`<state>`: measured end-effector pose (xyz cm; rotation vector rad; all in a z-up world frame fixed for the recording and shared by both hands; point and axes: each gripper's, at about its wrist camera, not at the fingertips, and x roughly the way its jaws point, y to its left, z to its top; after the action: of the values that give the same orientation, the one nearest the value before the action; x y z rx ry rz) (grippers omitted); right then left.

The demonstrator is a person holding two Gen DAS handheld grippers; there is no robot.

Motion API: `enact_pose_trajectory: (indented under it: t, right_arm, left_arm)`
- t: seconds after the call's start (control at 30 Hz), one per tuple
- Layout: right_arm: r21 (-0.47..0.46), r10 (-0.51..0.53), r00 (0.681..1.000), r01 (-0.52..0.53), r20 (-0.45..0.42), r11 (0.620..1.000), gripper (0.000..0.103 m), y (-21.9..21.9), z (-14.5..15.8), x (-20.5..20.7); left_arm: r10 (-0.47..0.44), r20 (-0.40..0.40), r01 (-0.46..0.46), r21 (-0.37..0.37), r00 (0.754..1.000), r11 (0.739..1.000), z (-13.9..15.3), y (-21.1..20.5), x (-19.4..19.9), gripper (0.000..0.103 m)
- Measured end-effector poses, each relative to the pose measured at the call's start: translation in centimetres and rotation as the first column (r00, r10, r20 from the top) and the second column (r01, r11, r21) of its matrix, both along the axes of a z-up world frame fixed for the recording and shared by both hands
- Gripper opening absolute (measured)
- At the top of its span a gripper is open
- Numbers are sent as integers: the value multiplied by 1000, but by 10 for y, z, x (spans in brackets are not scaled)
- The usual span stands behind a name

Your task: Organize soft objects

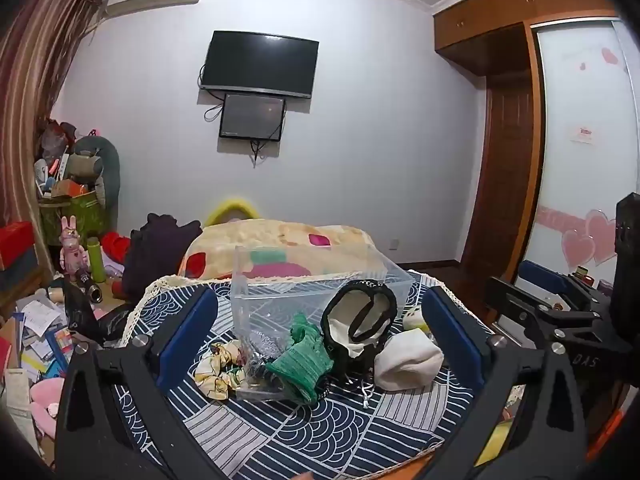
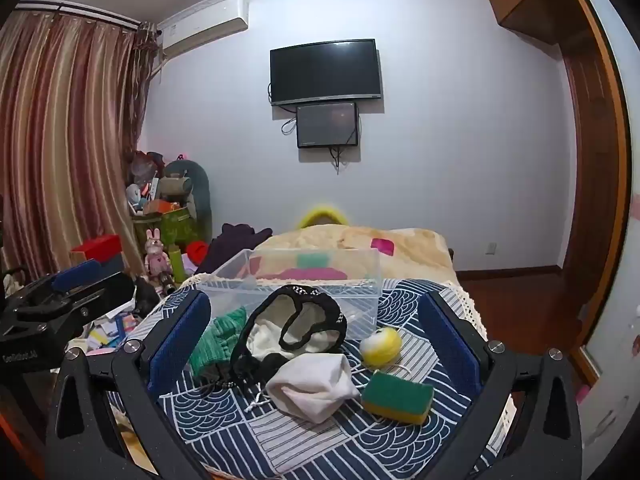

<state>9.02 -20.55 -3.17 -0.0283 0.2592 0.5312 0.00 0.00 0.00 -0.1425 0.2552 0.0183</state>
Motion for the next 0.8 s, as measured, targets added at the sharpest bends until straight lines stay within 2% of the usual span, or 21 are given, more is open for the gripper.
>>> enact_pose_trajectory:
  t: [0.2,0.3,0.5,0.8]
  right_arm:
    - [6,-11,1000,11,8,1000,103,-2,0,-2]
    - [1,-17,1000,17,16,1000,103,0,0,-3]
    - [-2,-18,999,18,27,1000,103,2,-2,-3]
    - [-6,-14,999,14,29,1000,103,2,-1,-3]
  left_arm:
    - [30,4,-30,-4,1000,1000,0,7,5,103]
    - [20,37,-22,41,999,999,1,-1,2,103]
    - [29,50,-30,15,998,999,-3,2,-3,103]
    - [30,48,-31,26,998,999,-4,0,-2,103]
